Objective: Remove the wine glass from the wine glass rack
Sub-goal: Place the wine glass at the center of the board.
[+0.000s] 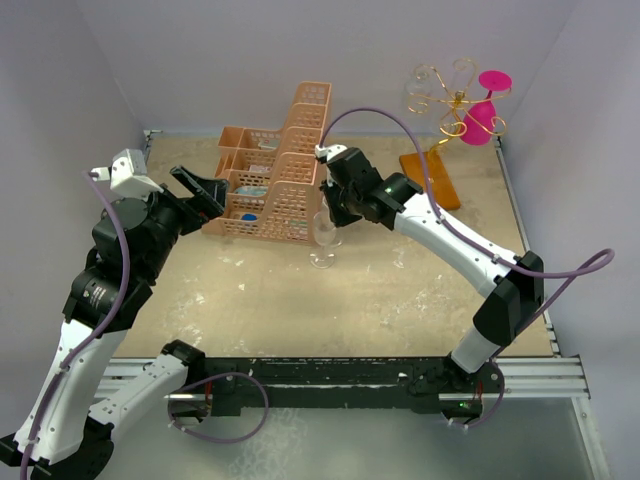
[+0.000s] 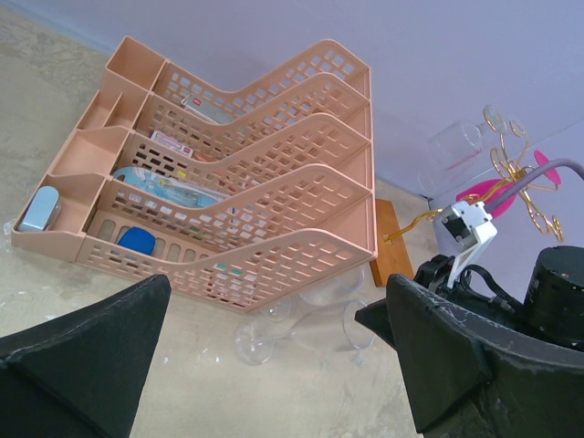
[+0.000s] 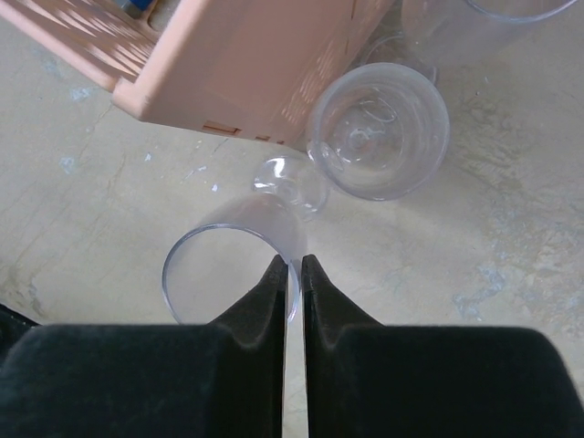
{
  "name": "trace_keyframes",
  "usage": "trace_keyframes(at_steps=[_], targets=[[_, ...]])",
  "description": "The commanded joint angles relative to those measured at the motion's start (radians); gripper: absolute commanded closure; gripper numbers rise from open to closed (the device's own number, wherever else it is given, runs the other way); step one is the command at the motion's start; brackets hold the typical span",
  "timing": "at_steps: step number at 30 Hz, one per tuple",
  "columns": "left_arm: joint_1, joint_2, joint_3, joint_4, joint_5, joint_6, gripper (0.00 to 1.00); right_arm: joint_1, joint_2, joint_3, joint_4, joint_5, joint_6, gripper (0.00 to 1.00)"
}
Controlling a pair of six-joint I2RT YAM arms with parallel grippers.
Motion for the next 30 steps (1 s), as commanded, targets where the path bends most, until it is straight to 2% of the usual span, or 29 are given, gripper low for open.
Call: trace_keyframes(at_steps=[1, 8, 20, 26, 30], targets=[[0.006, -0.001, 0.022, 0.034, 0.009, 0.005, 0.01, -0.005, -0.010, 0.045, -0.009, -0.021, -0.020, 0.94], [0.006, -0.003, 0.016, 0.038, 0.009, 0.003, 0.01, -0.035, -0.015, 0.101, -0.056, -0.039, -0.031, 0.97], [0.006, -0.006, 0.014, 0.036, 0.009, 0.006, 0.01, -0.035, 0.036, 0.114, -0.098, 0.058, -0.025, 0.96], [0.006, -0.013, 0.014, 0.031, 0.006, 0.010, 0.01, -0.035, 0.056, 0.123, -0.106, 0.074, -0.026, 0.93], [0.006, -0.015, 0.017, 0.030, 0.004, 0.014, 0.01, -0.035, 0.062, 0.149, -0.115, 0.080, -0.020, 0.83]])
